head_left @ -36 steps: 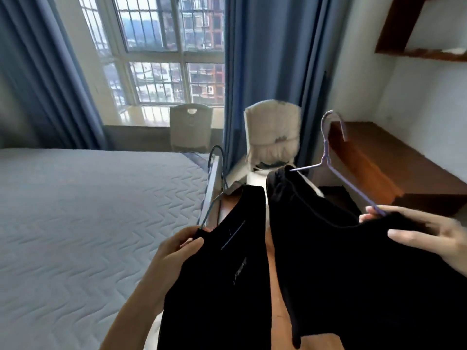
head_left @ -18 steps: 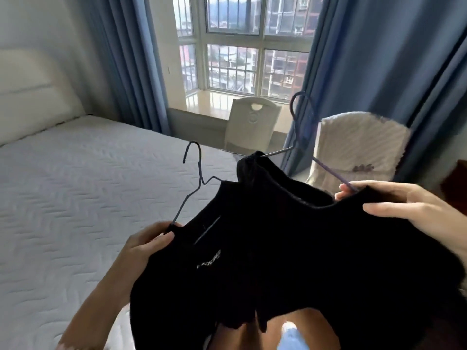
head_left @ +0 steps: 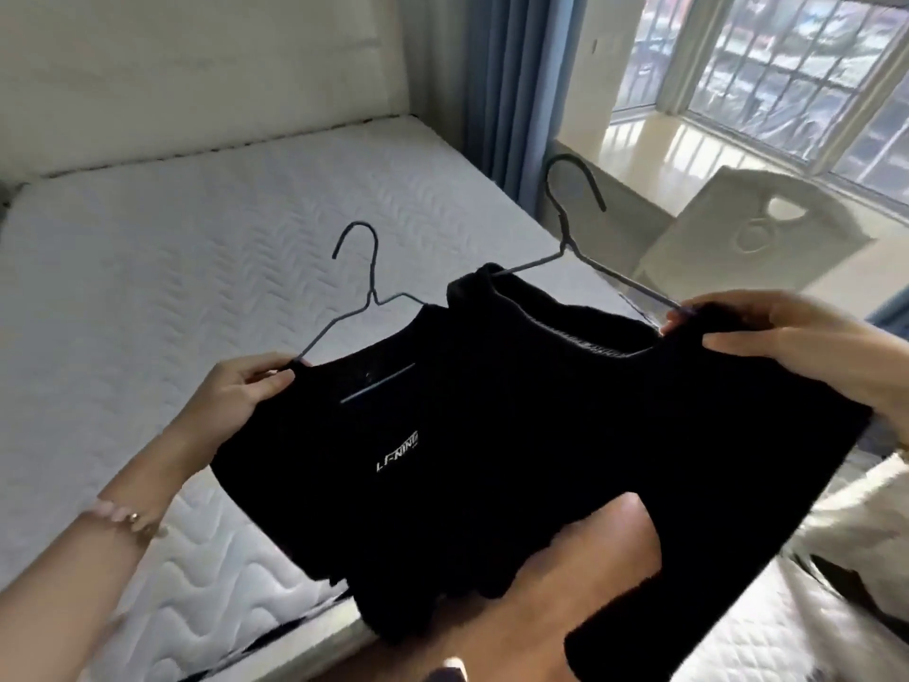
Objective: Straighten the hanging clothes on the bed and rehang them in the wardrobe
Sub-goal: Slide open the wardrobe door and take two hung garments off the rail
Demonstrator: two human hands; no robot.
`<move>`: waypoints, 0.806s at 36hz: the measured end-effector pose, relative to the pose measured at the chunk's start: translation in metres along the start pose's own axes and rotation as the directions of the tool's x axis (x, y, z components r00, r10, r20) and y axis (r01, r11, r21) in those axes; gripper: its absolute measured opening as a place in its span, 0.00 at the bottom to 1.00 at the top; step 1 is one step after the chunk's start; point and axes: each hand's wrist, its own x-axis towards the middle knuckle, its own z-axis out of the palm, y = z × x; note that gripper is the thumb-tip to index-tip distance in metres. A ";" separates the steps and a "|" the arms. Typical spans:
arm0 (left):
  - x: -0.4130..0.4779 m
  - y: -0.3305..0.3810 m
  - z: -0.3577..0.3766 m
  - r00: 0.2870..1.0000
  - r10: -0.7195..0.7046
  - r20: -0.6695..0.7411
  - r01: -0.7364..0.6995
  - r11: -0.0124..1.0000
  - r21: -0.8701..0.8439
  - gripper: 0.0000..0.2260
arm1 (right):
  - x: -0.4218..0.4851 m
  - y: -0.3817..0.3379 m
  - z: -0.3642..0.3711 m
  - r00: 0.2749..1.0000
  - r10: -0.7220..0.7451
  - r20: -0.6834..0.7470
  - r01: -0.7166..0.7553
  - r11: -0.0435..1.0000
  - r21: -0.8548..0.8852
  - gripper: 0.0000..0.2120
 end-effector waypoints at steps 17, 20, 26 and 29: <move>0.249 -0.061 -0.022 0.897 -0.098 -0.431 0.212 0.951 0.226 0.12 | 0.392 0.081 -0.037 0.995 -0.096 -0.002 0.088 0.920 -0.383 0.07; 0.292 -0.082 -0.025 0.877 -0.114 -0.468 0.258 0.931 0.258 0.12 | 0.450 0.105 -0.020 0.991 -0.131 0.016 0.126 0.897 -0.423 0.03; 0.374 -0.145 -0.032 0.819 -0.148 -0.554 0.372 0.873 0.317 0.11 | 0.567 0.170 0.012 0.992 -0.123 0.036 0.120 0.791 -0.600 0.04; 0.402 -0.175 -0.028 0.786 -0.155 -0.598 0.421 0.843 0.335 0.12 | 0.607 0.199 0.035 0.990 -0.140 -0.007 0.103 0.757 -0.646 0.04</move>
